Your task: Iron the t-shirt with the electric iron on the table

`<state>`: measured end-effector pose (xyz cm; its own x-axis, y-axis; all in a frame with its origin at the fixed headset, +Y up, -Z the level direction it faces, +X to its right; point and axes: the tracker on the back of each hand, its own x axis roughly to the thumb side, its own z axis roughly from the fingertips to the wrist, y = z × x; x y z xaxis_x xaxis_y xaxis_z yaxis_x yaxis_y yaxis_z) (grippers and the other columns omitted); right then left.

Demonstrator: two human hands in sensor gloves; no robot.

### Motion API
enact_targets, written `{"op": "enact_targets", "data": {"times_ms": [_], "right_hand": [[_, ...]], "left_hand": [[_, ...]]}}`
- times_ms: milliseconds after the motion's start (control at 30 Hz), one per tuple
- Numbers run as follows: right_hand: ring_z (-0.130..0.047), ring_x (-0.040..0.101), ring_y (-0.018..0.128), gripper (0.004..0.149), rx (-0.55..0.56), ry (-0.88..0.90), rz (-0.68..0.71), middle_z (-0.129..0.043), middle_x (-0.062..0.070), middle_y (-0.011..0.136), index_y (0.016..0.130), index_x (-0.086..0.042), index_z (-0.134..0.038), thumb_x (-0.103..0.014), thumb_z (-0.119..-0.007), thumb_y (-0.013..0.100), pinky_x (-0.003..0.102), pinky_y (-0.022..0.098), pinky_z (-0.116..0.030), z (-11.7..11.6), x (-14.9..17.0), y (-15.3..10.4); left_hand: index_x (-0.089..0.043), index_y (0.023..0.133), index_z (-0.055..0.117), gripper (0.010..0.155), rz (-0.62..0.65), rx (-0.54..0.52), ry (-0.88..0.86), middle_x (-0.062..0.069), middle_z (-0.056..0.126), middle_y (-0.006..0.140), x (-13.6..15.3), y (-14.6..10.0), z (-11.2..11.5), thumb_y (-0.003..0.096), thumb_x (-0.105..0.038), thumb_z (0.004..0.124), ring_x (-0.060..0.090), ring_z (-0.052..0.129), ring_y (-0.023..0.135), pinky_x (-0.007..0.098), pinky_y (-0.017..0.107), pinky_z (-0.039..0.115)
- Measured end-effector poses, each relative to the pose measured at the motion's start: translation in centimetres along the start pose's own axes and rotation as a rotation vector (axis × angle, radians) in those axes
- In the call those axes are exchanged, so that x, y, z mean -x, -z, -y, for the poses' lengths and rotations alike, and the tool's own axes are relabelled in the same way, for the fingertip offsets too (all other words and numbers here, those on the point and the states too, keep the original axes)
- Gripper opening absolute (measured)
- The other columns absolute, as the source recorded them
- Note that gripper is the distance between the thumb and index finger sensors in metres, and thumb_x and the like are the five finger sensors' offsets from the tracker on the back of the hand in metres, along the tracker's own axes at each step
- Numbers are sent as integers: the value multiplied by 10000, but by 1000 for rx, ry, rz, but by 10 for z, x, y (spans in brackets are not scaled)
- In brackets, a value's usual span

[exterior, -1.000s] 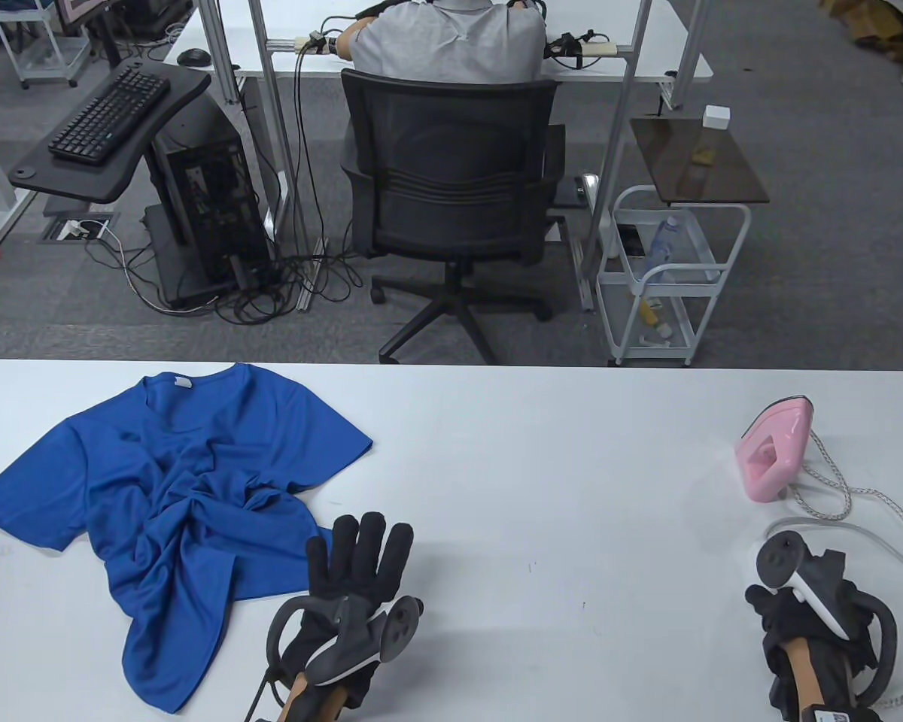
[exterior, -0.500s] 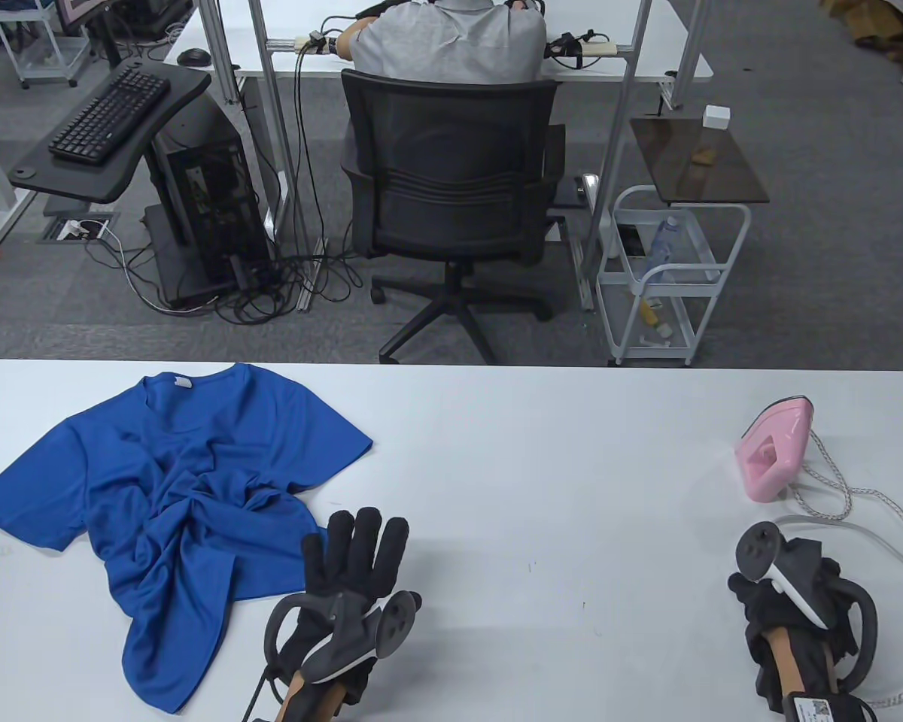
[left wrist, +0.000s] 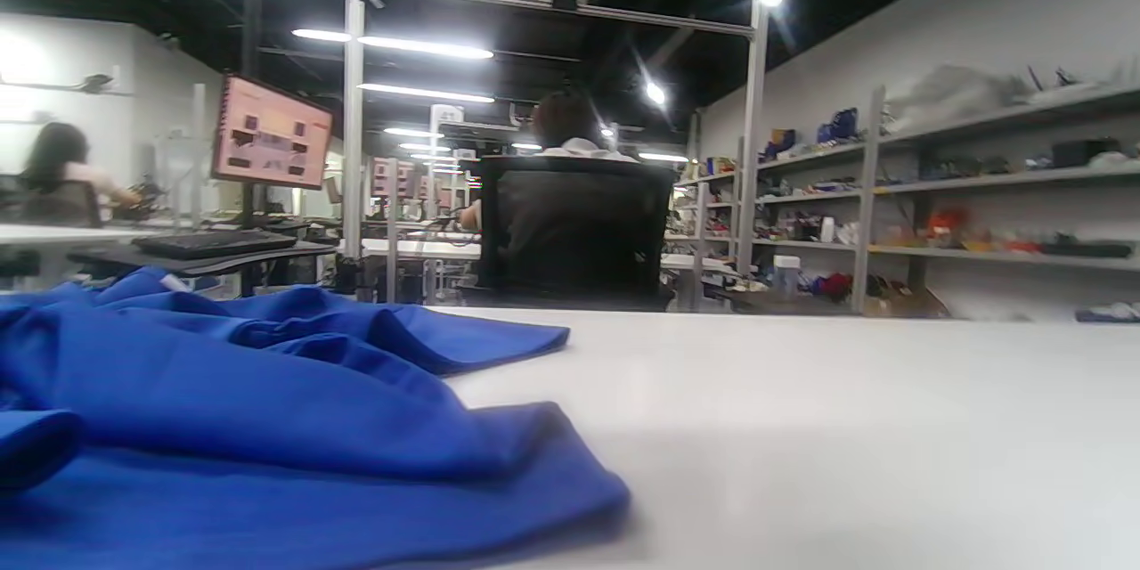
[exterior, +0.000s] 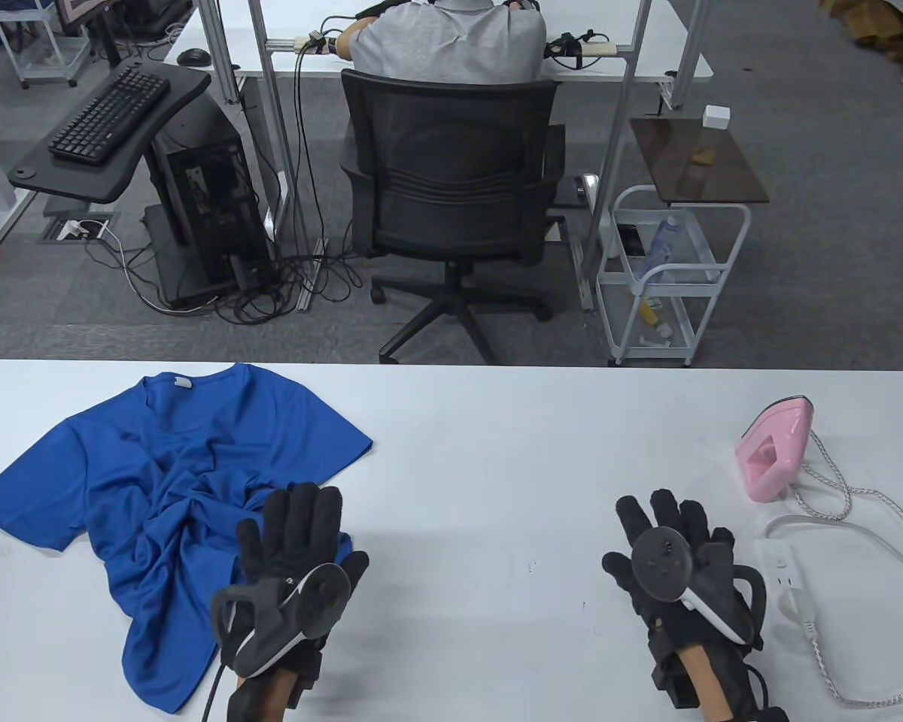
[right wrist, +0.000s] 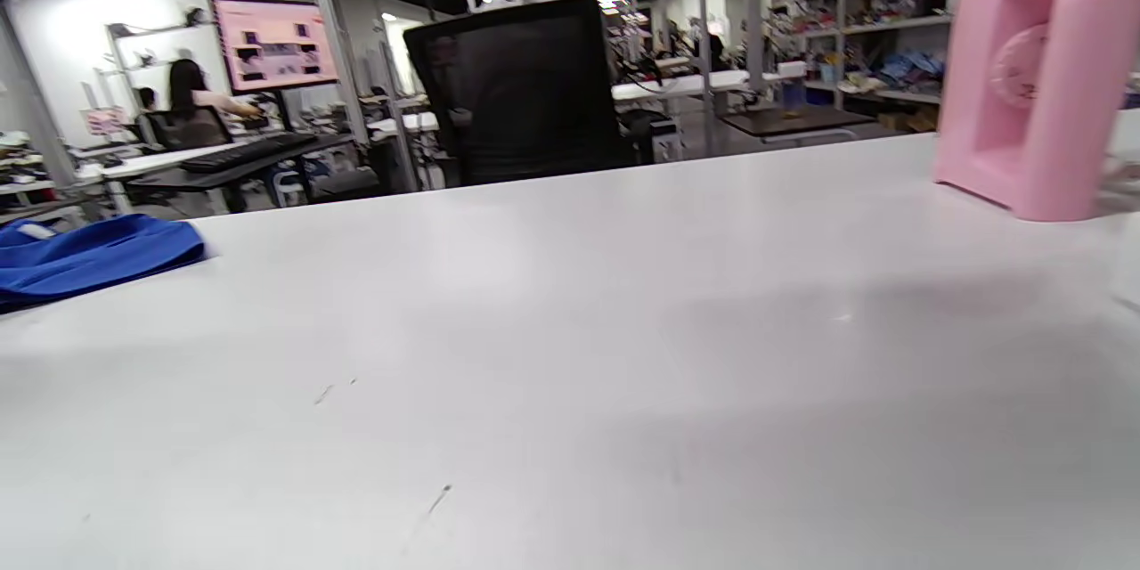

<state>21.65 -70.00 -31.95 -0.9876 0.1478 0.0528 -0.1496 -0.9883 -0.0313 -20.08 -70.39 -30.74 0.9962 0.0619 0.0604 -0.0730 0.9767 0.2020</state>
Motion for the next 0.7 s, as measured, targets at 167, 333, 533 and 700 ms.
{"op": "enact_targets", "data": {"times_ms": [167, 333, 533, 700], "right_hand": [[-407, 547, 1043, 721, -66, -44, 1, -382, 195, 1179, 1100, -304, -469, -531, -634, 436, 765, 675, -375, -34, 9, -4], [-401, 552, 1042, 713, -27, -35, 4, -383, 200, 1178, 1097, -300, -486, -523, -640, 438, 768, 676, -376, -36, 12, -5], [-404, 554, 1043, 708, -38, -60, -14, -385, 197, 1179, 1095, -302, -493, -519, -644, 438, 768, 680, -378, -39, 18, 0], [-408, 556, 1042, 707, -51, -51, -27, -388, 198, 1180, 1095, -302, -498, -519, -644, 438, 768, 680, -382, -41, 22, 2]], "left_hand": [[-243, 1084, 624, 658, -39, 78, -39, 50, 702, 1135, 17, 5, 14, 507, -558, 595, 342, 727, 1038, 638, 745, 518], [-244, 1001, 777, 628, -47, 329, 142, 48, 844, 1050, 7, 11, 49, 499, -574, 592, 332, 851, 954, 616, 734, 577], [-252, 1045, 693, 643, -57, 455, 270, 44, 742, 1111, -3, 12, 83, 495, -567, 585, 322, 785, 1011, 602, 748, 553], [-267, 1017, 733, 601, -37, 474, 178, 6, 760, 1097, -16, 15, 83, 504, -542, 587, 313, 782, 1014, 611, 748, 543]]}}
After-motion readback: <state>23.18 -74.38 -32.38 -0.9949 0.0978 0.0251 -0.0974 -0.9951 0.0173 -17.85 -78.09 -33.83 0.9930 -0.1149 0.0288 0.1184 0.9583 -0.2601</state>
